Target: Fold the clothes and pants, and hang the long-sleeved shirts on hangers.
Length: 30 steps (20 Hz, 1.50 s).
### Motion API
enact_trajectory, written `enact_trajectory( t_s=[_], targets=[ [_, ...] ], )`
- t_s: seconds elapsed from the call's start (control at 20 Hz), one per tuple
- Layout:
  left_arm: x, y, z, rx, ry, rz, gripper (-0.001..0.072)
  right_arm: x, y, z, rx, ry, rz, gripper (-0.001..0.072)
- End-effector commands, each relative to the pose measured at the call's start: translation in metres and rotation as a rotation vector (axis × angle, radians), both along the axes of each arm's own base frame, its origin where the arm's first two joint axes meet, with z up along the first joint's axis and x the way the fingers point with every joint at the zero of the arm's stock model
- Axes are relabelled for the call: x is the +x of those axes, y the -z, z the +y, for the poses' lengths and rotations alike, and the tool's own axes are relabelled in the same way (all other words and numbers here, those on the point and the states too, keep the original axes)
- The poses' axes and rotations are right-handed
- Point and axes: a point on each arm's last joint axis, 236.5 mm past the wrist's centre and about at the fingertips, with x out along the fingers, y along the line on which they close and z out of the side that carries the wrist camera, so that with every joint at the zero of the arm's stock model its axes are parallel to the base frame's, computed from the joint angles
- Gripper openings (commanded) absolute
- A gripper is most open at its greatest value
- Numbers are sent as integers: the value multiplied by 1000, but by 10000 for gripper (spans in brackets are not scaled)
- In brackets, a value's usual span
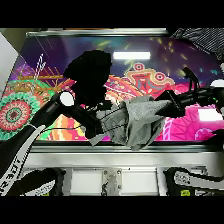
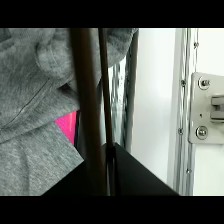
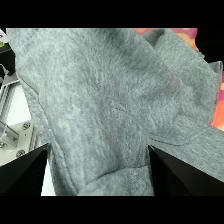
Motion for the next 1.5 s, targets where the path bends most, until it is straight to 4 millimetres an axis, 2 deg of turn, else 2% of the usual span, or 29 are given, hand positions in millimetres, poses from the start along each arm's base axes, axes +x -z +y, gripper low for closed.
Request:
enact_trajectory(
  t_s=[0.0,0.25,0.85,0.9,0.95,1.0,1.05,1.45],
  targets=[
    [1,-1,-1,-6,-4,-1,16,-5,1,10,5,-36,7,674],
    [1,-1,-1,-6,-4,-1,16,-5,-2,15,21,-45,3,674],
    [1,-1,-1,-5,-4,-1,16,-5,-3,16,25,-43,6,673],
    [1,-1,-1,-5,-4,-1,16,-5,-3,15,24,-43,6,624],
    [1,-1,-1,-5,-4,-1,16,-5,-3,16,25,-43,5,409],
    [1,-1,-1,-5,-4,-1,16,-5,-3,16,25,-43,5,81],
    [1,-1,-1,-5,-4,-1,16,-5,-3,16,25,-42,4,22],
    [1,-1,-1,-5,-4,-1,16,-2,-2,16,25,-35,4,21]
  ],
)
